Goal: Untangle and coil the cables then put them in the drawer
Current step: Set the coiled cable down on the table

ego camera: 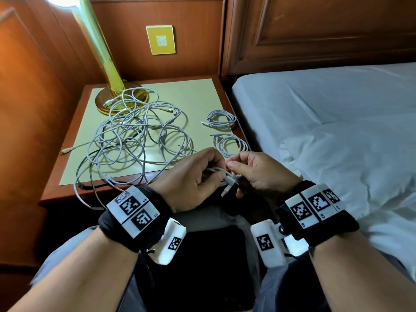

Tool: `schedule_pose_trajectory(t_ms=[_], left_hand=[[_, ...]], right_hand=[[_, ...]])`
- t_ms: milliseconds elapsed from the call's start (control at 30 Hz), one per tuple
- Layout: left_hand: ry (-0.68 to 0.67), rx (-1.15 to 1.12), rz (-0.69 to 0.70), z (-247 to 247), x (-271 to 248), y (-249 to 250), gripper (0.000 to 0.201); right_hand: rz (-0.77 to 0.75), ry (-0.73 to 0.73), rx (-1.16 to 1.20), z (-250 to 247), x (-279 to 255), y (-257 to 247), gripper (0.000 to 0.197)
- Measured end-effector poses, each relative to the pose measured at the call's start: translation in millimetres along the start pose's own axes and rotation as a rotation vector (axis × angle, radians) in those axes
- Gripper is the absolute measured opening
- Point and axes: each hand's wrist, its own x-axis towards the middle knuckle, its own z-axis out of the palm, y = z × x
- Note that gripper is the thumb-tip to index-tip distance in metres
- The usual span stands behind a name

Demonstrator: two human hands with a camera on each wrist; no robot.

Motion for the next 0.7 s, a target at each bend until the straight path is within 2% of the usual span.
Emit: schedule_pose_trajectory(t_ms=[200,333,433,567,700], left_hand=[[0.084,-0.095,-0.062,2.0,3.2,-8.6,0.008],[0.194,0.001,-0.025,1.6,6.1,-7.4,0.005],[0.158,0.039,0.007,-1.8,6.3,-8.2,0.003],[0.098,0.172,0.073,-4.1,5.7,-9.2,0.016],[0.138,0.281,0.109,-0.6,7.3,-11.8,0.013]], right_hand=[[0.026,-0.003,0.094,5.3,0.0,-0.2,0.02],[0.006,0.024,0.093,6.1,-0.8,0.5,0.017],[-0.01,0.027,0.112,5.0,-1.4,1.2,0.014],[0.002,0.02,0.13,6.2,-2.2,2.4,0.02],[0.003,0.039,0.198,7.7,-1.9,0.2,0.022]])
